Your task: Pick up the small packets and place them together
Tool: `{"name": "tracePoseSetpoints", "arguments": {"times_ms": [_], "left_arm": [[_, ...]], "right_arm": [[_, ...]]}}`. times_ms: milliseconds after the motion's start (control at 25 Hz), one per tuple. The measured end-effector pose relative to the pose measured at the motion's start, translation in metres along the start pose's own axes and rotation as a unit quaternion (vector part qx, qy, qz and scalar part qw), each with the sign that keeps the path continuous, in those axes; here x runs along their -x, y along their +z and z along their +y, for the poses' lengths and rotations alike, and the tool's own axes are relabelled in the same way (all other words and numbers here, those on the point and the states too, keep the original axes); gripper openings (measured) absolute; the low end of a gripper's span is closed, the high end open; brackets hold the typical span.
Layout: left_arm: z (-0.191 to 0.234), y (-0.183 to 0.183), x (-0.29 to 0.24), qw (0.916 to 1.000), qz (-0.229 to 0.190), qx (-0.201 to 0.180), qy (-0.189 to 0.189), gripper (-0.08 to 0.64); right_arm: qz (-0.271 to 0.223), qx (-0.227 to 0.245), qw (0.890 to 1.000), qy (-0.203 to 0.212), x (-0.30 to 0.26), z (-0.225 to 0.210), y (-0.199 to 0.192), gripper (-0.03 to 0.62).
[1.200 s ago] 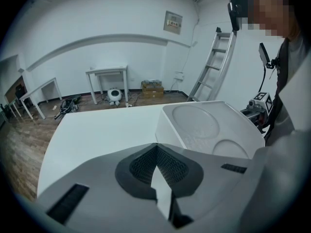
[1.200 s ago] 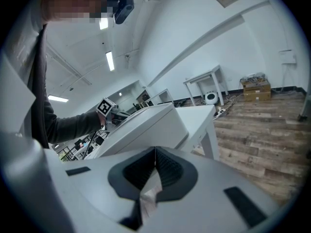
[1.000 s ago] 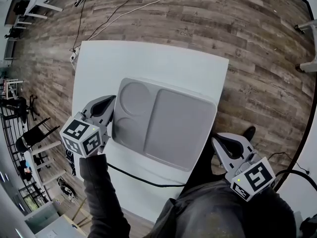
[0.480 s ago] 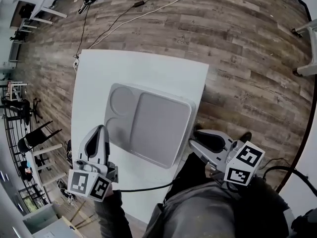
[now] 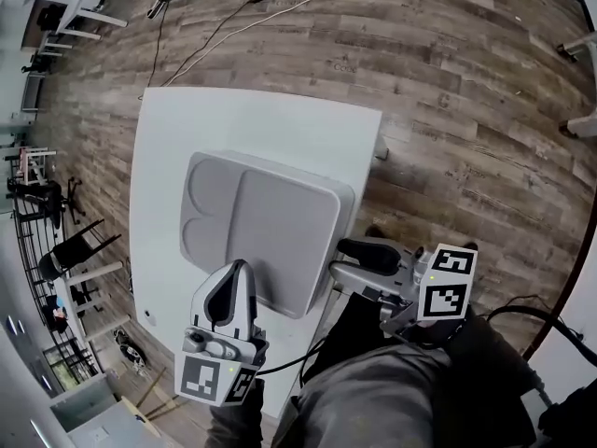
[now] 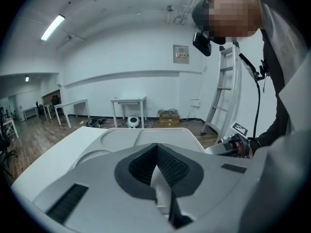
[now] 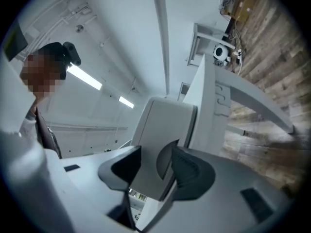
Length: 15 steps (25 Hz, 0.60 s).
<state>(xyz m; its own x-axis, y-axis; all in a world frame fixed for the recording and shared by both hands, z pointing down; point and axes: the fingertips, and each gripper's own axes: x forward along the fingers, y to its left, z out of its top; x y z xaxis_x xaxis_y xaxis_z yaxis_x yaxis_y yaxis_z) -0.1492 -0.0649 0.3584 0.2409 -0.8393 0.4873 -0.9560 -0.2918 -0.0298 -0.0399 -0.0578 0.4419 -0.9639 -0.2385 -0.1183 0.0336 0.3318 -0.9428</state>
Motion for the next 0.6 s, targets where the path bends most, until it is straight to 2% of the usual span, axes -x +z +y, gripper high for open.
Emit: {"name": "tracePoseSetpoints", "arguments": {"times_ms": [120,240,400,520,600], "left_arm": [[-0.006,0.000,-0.007,0.9999,-0.002,0.002,-0.013,-0.011],[-0.011,0.001,-0.011,0.9996,0.000,-0.014,-0.023,-0.011],[-0.016,-0.004,-0.015,0.9982,0.018,-0.044,-0.036,-0.011],[-0.017,-0.010,-0.014,0.9976,0.034,-0.046,-0.037,-0.011],[-0.018,-0.018,-0.012,0.9960,0.059,-0.054,-0.041,-0.011]], "right_arm": [[0.001,-0.014,1.000,0.019,0.000,-0.004,0.001,0.187],[0.002,-0.024,0.999,0.029,-0.001,-0.002,0.001,0.187],[0.002,-0.039,0.999,0.032,-0.004,0.002,0.004,0.190],[0.000,-0.049,0.999,0.023,-0.006,0.002,0.004,0.199],[-0.009,-0.069,0.997,0.035,-0.006,0.001,0.004,0.199]]}}
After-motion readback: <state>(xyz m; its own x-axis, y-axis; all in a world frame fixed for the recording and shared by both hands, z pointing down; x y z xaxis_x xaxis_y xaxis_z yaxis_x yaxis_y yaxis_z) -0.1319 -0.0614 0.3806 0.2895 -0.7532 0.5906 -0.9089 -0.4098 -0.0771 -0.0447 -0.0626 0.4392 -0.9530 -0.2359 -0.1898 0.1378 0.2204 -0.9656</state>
